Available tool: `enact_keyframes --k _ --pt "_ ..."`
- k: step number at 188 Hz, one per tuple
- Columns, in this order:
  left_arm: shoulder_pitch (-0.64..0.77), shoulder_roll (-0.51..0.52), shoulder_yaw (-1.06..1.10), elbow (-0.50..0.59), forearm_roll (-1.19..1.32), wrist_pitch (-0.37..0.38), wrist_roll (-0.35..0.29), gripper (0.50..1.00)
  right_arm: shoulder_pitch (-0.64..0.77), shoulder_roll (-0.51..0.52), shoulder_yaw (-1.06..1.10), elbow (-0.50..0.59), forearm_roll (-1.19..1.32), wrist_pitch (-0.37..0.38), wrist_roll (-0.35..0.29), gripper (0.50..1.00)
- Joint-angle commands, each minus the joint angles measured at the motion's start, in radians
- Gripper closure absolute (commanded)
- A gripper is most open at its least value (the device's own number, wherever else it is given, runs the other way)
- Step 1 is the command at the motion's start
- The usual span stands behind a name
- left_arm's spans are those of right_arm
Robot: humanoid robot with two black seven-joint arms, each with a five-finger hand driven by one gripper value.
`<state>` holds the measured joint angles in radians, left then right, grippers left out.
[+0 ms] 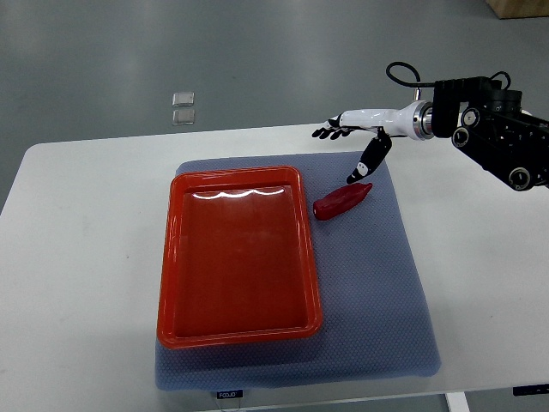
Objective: Place red pepper on red tray
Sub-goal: 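Lower the right hand onto the red pepper and close fingers around it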
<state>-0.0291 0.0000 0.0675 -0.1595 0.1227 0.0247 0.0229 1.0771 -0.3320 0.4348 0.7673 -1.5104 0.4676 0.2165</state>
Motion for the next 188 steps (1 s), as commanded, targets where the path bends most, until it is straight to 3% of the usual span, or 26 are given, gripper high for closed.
enact_keyframes --k 1,39,82,120,144,188 --pt "0.0 0.0 0.0 0.0 0.0 0.0 0.0 0.5 0.02 0.005 -0.097 0.015 -0.022 -0.073 0.001 0.587" --pt "0.0 0.0 0.0 0.0 0.0 0.0 0.0 0.5 0.047 0.013 -0.307 0.012 -0.025 -0.213 0.0 0.589" --pt "0.0 0.0 0.0 0.0 0.0 0.0 0.0 0.5 0.037 0.016 -0.317 0.007 -0.027 -0.214 -0.006 0.595" --pt "0.0 0.0 0.0 0.0 0.0 0.0 0.0 0.5 0.021 0.03 -0.317 -0.017 -0.025 -0.21 -0.016 0.642" --pt "0.0 0.0 0.0 0.0 0.0 0.0 0.0 0.5 0.004 0.042 -0.321 -0.028 -0.025 -0.208 -0.02 0.701" --pt "0.0 0.0 0.0 0.0 0.0 0.0 0.0 0.5 -0.003 0.07 -0.321 -0.028 -0.025 -0.21 -0.02 0.738"
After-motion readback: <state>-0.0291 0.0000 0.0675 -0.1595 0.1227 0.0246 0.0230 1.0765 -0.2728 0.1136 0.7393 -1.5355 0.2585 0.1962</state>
